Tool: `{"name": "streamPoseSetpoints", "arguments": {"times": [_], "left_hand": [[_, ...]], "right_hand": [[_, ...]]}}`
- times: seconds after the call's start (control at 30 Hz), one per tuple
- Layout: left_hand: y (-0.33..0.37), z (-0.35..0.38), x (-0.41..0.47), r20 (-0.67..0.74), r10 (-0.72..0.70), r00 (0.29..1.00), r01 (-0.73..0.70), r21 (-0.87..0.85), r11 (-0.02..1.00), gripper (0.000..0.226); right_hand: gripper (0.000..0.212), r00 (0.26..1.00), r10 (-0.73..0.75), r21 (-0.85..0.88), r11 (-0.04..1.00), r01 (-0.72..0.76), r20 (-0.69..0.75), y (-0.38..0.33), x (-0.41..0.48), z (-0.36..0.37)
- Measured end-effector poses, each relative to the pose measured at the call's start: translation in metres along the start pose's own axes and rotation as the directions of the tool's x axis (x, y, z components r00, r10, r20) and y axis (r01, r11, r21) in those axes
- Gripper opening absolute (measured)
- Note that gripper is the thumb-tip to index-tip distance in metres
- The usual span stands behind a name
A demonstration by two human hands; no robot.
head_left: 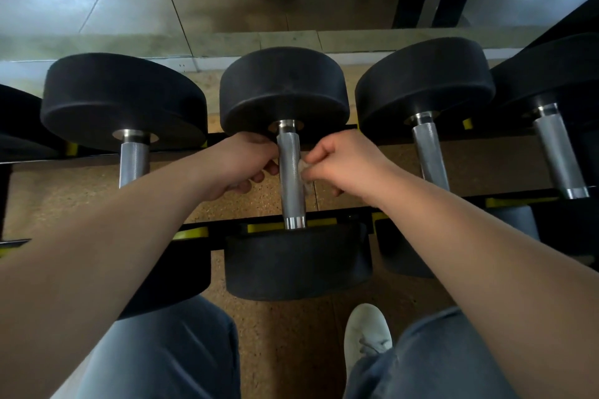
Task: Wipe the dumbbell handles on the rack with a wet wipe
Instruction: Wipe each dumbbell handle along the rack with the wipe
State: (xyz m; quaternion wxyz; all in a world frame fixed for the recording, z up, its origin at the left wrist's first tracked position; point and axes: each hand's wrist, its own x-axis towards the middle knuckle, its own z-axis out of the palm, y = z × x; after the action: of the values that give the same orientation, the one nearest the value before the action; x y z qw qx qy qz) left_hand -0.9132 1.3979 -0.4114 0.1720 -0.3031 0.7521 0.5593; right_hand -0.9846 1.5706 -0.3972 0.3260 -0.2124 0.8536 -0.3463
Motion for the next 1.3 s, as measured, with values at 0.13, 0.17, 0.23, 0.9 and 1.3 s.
{"name": "streamPoseSetpoints", "arguments": {"times": [0.13, 0.17, 0.23, 0.9, 1.3], "left_hand": [[0.0, -0.002, 0.001, -0.003, 0.005, 1.0, -0.005, 0.033, 0.999, 0.018], [0.0, -0.002, 0.001, 0.005, 0.012, 1.0, -0.012, 0.034, 0.999, 0.018], [-0.001, -0.002, 0.0, 0.018, 0.026, 1.0, -0.026, 0.029, 0.999, 0.018], [-0.003, -0.008, -0.007, 0.101, 0.07, 0.992, -0.102, 0.366, 0.925, 0.025], [-0.016, -0.056, -0.051, -0.143, 0.208, 0.968, -0.177, 0.207, 0.962, 0.029]], "right_hand": [[0.015, 0.994, -0.05, -0.182, 0.981, 0.067, 0.093, 0.007, -0.013, 0.006], [0.014, 0.995, -0.093, -0.148, 0.984, 0.099, 0.049, 0.007, -0.012, 0.009], [0.012, 0.985, -0.16, -0.031, 0.987, 0.158, -0.069, 0.007, -0.005, 0.015], [0.018, 0.916, -0.244, -0.435, 0.821, 0.37, 0.318, -0.01, -0.009, 0.005], [0.007, 0.968, -0.248, 0.184, 0.951, 0.248, -0.024, -0.054, -0.018, 0.044]]}}
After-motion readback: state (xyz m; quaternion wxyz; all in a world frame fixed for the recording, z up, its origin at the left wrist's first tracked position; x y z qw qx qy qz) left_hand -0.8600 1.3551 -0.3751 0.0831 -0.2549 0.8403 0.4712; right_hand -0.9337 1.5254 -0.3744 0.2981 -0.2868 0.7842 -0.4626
